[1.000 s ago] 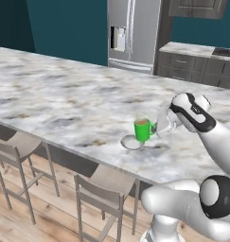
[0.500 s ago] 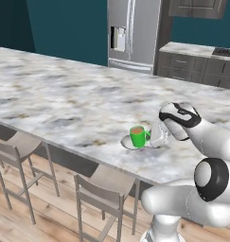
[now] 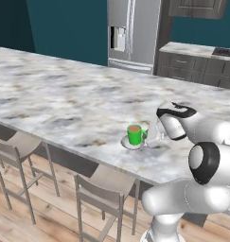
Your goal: Pick the cup of tea, navigate to the dining table, and place it on the saucer.
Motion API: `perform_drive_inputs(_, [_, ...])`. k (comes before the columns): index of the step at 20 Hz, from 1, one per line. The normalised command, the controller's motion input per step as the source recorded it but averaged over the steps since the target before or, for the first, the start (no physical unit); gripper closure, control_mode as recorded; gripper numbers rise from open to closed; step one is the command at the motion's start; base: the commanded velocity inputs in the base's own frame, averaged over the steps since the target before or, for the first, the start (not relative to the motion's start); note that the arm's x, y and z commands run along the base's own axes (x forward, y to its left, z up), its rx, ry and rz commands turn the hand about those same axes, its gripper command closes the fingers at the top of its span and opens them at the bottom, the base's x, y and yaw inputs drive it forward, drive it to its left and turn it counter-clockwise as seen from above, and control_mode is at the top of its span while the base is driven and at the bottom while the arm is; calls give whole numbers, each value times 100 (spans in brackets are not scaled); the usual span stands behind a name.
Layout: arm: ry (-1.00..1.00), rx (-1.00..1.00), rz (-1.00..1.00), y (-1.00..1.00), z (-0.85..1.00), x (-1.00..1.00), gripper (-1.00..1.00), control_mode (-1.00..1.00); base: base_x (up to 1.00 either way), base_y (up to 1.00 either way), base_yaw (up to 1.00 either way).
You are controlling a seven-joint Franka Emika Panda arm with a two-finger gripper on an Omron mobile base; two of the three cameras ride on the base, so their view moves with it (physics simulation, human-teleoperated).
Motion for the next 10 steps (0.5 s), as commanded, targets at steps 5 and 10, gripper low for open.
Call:
perform_drive_inputs(5, [5, 10, 0, -1, -12, 0, 100, -100, 0, 0, 0])
perform_drive_inputs(10, [3, 1, 0, -12, -34, 1, 100, -100, 0, 0, 0])
